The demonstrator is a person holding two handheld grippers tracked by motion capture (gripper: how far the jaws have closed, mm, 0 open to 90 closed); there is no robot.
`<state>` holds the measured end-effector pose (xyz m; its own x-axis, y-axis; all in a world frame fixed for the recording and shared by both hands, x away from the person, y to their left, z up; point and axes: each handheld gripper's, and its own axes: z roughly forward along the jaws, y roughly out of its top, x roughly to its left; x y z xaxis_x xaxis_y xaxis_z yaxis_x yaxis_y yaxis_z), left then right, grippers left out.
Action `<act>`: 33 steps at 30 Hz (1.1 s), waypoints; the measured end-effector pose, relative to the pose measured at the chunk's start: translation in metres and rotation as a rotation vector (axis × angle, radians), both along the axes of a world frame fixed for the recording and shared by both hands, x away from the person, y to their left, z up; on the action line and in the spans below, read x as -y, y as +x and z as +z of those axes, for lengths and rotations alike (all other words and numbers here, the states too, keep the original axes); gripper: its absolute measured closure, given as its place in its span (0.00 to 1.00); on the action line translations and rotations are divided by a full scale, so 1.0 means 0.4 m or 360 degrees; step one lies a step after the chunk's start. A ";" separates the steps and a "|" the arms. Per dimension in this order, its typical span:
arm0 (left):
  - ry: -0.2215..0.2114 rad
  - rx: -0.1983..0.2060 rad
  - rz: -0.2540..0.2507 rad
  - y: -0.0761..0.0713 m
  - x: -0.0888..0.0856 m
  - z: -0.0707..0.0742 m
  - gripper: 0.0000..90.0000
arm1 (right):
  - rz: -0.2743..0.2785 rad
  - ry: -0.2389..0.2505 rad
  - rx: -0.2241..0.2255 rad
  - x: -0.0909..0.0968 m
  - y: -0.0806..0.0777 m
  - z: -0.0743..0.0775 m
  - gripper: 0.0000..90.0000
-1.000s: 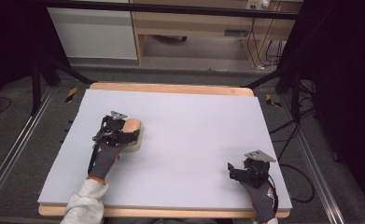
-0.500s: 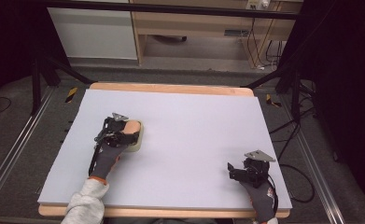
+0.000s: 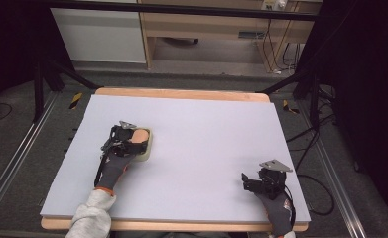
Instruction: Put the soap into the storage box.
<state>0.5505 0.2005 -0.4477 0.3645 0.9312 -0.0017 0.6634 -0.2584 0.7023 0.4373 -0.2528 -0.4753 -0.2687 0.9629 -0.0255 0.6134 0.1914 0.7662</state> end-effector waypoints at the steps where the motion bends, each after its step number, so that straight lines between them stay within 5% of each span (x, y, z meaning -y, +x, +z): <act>1: -0.0006 -0.0002 -0.0001 0.001 0.000 -0.001 0.35 | 0.0000 0.0000 0.0000 0.000 0.000 0.000 0.07; 25: 0.0017 -0.0016 -0.0023 0.002 0.000 -0.007 0.34 | -0.0001 0.0004 0.0006 0.000 -0.001 0.001 0.07; 33: -0.0041 0.0059 -0.0021 -0.018 -0.012 0.027 0.33 | 0.0004 -0.0004 0.0008 0.001 -0.002 0.002 0.07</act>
